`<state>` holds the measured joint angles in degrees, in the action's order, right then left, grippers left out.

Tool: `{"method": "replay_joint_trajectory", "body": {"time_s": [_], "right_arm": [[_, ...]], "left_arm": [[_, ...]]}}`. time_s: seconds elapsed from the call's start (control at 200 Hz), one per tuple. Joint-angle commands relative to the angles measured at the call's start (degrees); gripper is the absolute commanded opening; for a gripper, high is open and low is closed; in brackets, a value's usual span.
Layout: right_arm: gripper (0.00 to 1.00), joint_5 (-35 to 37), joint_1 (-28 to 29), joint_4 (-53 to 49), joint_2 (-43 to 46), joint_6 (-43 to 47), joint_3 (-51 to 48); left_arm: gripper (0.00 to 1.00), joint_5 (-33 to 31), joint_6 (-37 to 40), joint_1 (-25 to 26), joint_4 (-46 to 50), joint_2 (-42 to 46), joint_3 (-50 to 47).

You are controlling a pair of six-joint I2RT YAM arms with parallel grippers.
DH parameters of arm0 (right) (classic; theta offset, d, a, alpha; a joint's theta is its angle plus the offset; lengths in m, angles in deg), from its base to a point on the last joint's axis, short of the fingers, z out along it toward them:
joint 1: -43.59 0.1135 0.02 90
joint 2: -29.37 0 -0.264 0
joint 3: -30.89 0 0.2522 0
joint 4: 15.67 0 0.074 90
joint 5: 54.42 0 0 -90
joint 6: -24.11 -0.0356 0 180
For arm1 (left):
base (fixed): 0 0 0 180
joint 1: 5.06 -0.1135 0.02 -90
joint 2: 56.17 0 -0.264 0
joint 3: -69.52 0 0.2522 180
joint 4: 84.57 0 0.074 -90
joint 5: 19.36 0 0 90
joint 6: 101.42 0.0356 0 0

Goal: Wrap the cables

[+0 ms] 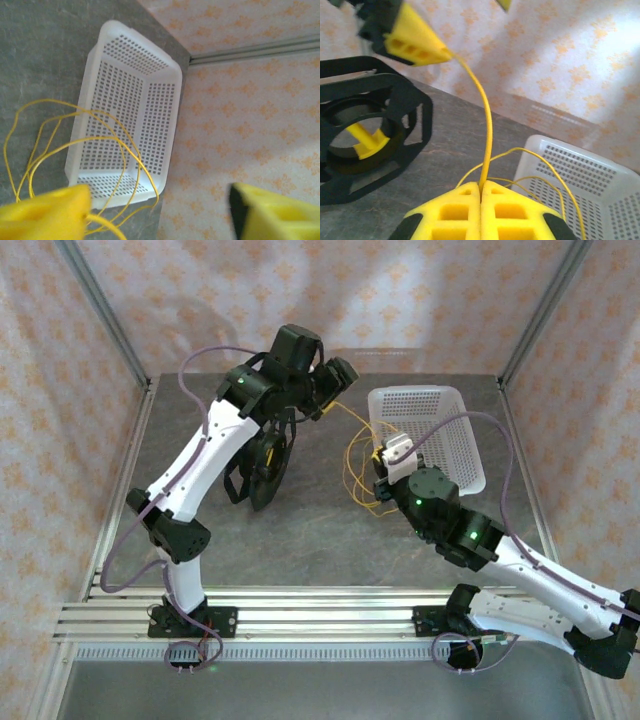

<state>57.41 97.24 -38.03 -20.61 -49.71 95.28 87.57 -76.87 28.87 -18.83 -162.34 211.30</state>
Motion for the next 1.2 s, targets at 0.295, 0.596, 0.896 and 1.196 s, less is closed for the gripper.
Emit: {"method": "replay_joint_trajectory", "body": {"time_s": [0.295,0.596,0.896,1.196], "right_arm": [[0.0,10.7,0.4,0.3,-6.0,-4.8,3.7],[0.0,6.6,0.4,1.0,-5.5,-4.4,2.7],[0.0,6.0,0.6,0.4,-3.7,-3.9,1.8],[0.0,4.2,0.5,0.4,-3.3,-3.7,1.6]], "left_arm": [[0.99,-4.0,-4.5,2.9,-8.8,14.7,-19.8],[0.85,-2.7,-8.3,8.4,-8.6,6.6,-12.1],[0.58,-3.1,-9.9,10.7,-7.2,2.3,-8.5],[0.0,-2.4,-7.5,10.8,-6.2,-0.2,-4.6]]}}
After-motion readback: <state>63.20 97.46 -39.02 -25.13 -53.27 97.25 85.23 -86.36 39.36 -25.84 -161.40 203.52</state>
